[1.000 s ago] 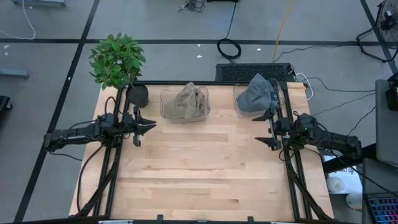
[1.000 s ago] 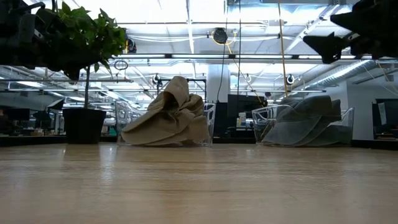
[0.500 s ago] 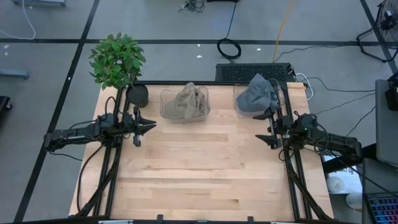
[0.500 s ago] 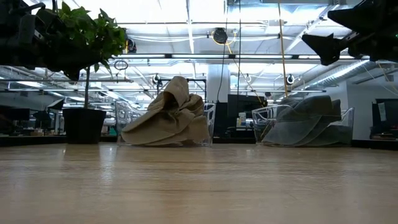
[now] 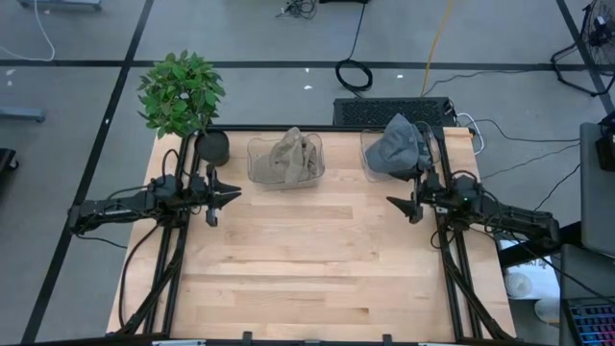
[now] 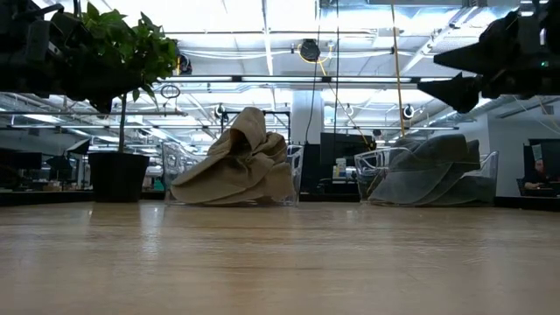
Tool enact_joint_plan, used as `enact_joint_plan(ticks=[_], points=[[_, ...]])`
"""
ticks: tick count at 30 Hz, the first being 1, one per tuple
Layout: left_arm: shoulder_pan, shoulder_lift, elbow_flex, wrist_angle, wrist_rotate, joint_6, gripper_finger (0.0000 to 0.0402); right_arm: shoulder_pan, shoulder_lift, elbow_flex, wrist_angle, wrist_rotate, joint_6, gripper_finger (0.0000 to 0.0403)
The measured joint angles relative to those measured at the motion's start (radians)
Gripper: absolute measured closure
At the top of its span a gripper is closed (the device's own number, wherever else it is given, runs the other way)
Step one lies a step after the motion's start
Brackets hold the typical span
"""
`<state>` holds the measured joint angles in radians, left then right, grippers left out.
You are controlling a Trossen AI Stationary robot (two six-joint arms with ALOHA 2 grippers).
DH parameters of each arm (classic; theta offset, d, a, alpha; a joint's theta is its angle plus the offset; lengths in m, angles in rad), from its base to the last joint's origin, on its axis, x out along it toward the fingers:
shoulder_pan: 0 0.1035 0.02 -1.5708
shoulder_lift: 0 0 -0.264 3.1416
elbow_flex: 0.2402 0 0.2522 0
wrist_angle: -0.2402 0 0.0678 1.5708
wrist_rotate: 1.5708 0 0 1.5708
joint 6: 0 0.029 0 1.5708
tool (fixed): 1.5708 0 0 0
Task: Pick & Place hat
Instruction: Return to Home Position
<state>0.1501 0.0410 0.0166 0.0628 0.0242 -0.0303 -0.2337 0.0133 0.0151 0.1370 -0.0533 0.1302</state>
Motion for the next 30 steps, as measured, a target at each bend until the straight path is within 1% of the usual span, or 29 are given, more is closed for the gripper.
enact_joint_plan(ticks=[8, 30], points=[[0.0, 0.0, 0.0, 0.0, 0.0, 0.0, 0.0334, 0.0, -0.001, 0.0, 0.016, -0.048, -0.04, 0.0023], [0.0, 0.0, 0.0, 0.0, 0.0, 0.0, 0.0334, 0.0, -0.001, -0.001, 0.013, -0.049, -0.045, 0.0023]])
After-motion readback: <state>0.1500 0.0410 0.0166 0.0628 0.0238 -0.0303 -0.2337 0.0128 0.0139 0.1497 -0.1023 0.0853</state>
